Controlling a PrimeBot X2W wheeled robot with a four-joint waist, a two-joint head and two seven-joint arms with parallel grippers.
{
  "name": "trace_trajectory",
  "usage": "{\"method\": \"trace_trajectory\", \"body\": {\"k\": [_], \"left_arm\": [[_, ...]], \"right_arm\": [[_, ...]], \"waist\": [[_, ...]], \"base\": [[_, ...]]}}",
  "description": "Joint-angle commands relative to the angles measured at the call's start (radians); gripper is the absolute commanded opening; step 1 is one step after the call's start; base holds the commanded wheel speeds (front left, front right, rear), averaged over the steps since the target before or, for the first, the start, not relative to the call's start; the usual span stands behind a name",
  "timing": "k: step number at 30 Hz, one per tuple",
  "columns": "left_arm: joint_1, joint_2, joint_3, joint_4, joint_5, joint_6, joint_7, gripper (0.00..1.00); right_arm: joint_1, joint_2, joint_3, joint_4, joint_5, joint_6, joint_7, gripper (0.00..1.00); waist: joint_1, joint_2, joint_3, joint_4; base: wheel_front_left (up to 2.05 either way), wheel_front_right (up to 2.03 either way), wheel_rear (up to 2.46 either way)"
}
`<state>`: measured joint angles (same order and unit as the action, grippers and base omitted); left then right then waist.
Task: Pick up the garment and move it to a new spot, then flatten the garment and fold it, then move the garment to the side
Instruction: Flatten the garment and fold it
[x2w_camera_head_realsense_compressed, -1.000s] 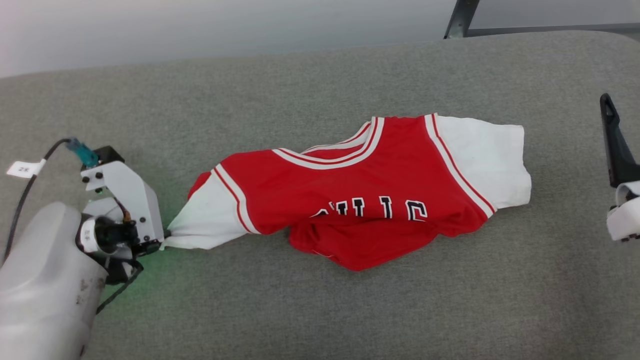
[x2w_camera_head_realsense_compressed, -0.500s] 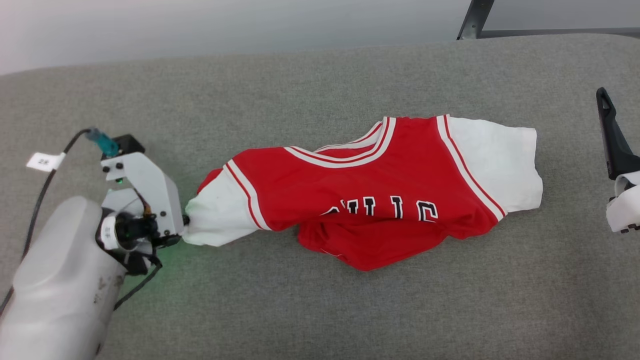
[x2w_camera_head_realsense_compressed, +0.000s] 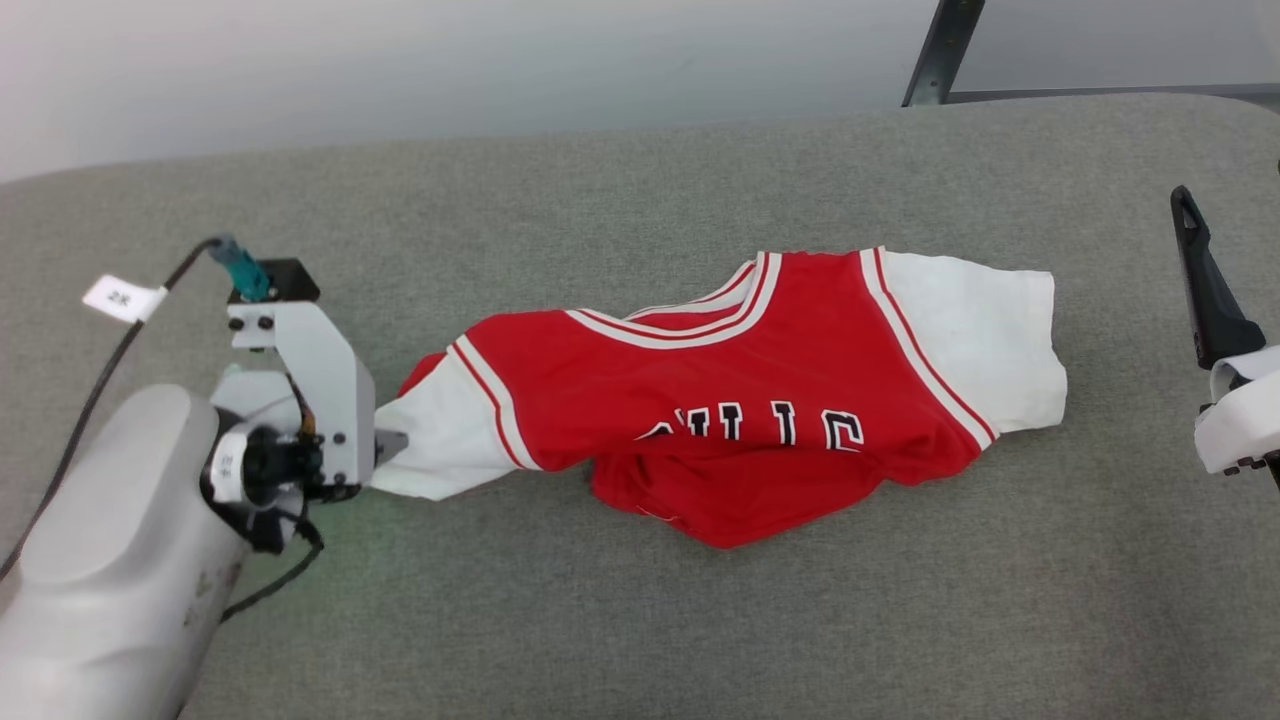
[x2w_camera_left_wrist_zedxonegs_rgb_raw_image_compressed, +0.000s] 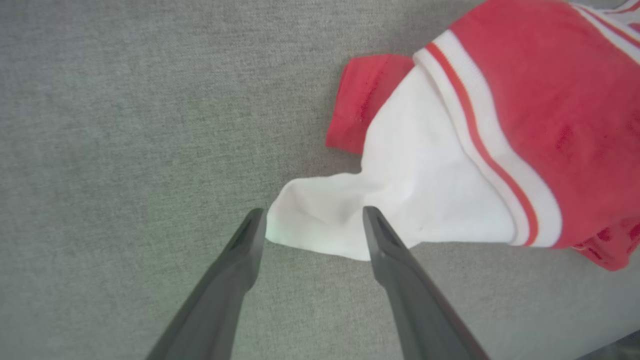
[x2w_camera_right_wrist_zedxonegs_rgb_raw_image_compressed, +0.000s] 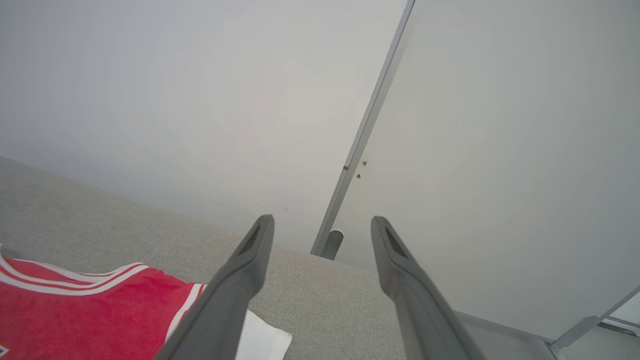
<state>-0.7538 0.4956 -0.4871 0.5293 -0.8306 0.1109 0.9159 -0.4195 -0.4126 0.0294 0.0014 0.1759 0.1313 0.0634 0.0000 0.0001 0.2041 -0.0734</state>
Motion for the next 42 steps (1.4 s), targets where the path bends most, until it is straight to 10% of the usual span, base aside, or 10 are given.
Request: {"method": "trace_trajectory", "body": {"k": [1, 14, 25, 26, 28, 42], "left_arm": [[0.019, 0.012, -0.007, -0.008, 0.009, -0.001, 0.005, 1.0], [0.022, 0.05, -0.052, 0.045, 0.054, -0.077, -0.045, 1.0], [-0.022, -0.039, -0.073, 0.211, 0.017, -0.096, -0.006, 1.0], [-0.021, -0.05, -0.078, 0.224, 0.01, -0.1, 0.007, 0.86], [-0.02, -0.078, -0.074, 0.242, -0.013, -0.097, 0.035, 0.0], [-0.101, -0.113, -0.08, 0.243, -0.007, -0.13, -0.008, 0.0]], "right_arm": [[0.01, 0.002, 0.0, -0.004, 0.002, -0.001, 0.001, 1.0], [0.021, 0.005, 0.009, -0.018, 0.011, -0.001, 0.015, 1.0], [-0.003, -0.005, 0.014, -0.03, 0.02, -0.001, 0.037, 1.0], [-0.005, -0.006, 0.015, -0.03, 0.02, -0.001, 0.039, 1.0], [-0.004, -0.008, 0.019, -0.029, 0.023, -0.001, 0.044, 1.0], [-0.105, -0.176, 0.173, 0.083, 0.293, -0.001, 0.402, 1.0]], "waist": [[0.0, -0.0001, -0.001, -0.004], [0.0, -0.0001, 0.019, -0.035], [0.0, -0.0001, 0.055, -0.047], [0.0, -0.0001, 0.056, -0.047], [0.0, -0.0001, 0.059, -0.044], [0.0, -0.0001, 0.105, 0.015]], "base": [[0.0, 0.0, 0.0], [0.0, 0.0, 0.0], [0.0, 0.0, 0.0], [0.0, 0.0, 0.0], [0.0, 0.0, 0.0], [0.0, 0.0, 0.0]]}}
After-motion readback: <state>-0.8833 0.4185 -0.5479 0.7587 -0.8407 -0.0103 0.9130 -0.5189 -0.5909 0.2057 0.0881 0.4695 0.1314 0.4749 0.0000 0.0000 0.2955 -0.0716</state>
